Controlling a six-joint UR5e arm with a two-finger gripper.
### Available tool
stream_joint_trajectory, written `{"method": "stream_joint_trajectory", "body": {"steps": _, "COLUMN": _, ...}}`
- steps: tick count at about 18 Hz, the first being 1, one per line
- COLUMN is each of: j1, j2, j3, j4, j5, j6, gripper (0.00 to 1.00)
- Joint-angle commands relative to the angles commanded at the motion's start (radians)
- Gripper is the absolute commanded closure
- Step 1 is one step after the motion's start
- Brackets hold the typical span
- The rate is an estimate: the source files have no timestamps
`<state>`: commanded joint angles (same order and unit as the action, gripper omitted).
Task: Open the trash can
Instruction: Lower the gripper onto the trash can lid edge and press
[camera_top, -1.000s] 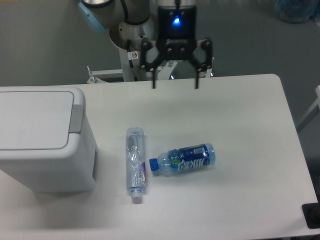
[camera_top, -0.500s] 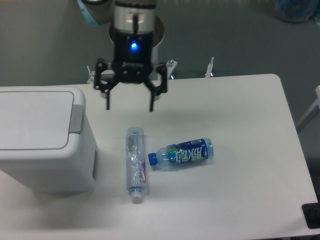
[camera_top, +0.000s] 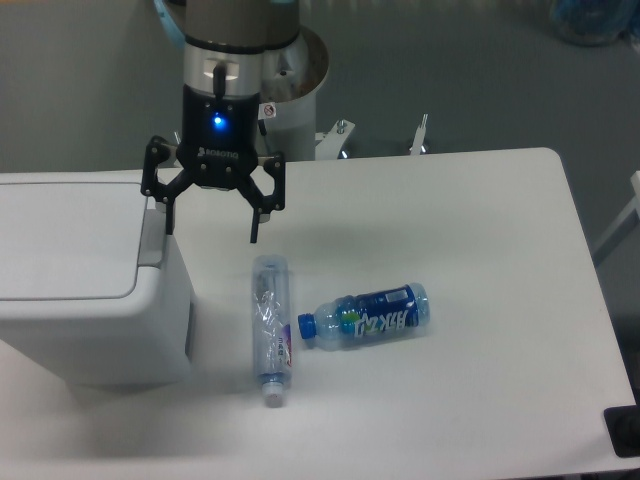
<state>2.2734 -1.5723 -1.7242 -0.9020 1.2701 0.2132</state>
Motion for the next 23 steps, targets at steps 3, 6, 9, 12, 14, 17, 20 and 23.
{"method": "stream_joint_trajectory", "body": {"steps": 3, "j1": -0.003, "j2": -0.003, "j3": 0.000, "j4": 0.000, "j5": 0.000, "j6": 0.002, "gripper": 0.00}}
{"method": "stream_joint_trajectory", "body": {"steps": 6, "j1": -0.011, "j2": -0.003, "j3": -0.003, "j4": 0.000, "j5": 0.000, "j6": 0.002, "gripper": 0.00}}
{"method": "stream_joint_trajectory", "body": {"steps": 9, "j1": -0.012, "j2": -0.003, "j3": -0.008, "j4": 0.000, "j5": 0.000, "j6": 0.003, "gripper": 0.00}}
{"method": "stream_joint_trajectory", "body": {"steps": 12, "j1": -0.014, "j2": -0.005, "j3": -0.008, "j4": 0.000, "j5": 0.000, "j6": 0.003, "gripper": 0.00}}
{"method": "stream_joint_trajectory", "body": {"steps": 14, "j1": -0.014, "j2": -0.006, "j3": -0.008, "j4": 0.000, "j5": 0.000, "j6": 0.003, "gripper": 0.00}}
{"method": "stream_joint_trajectory", "body": {"steps": 17, "j1": -0.014, "j2": -0.018, "j3": -0.009, "j4": 0.002, "j5": 0.002, "j6": 0.005, "gripper": 0.00}}
{"method": "stream_joint_trajectory", "body": {"steps": 20, "j1": -0.017, "j2": -0.023, "j3": -0.011, "j4": 0.002, "j5": 0.002, "j6": 0.005, "gripper": 0.00}}
{"method": "stream_joint_trajectory", "body": {"steps": 23, "j1": -0.017, "j2": -0.020, "j3": -0.011, "j4": 0.000, "j5": 0.003, "j6": 0.005, "gripper": 0.00}}
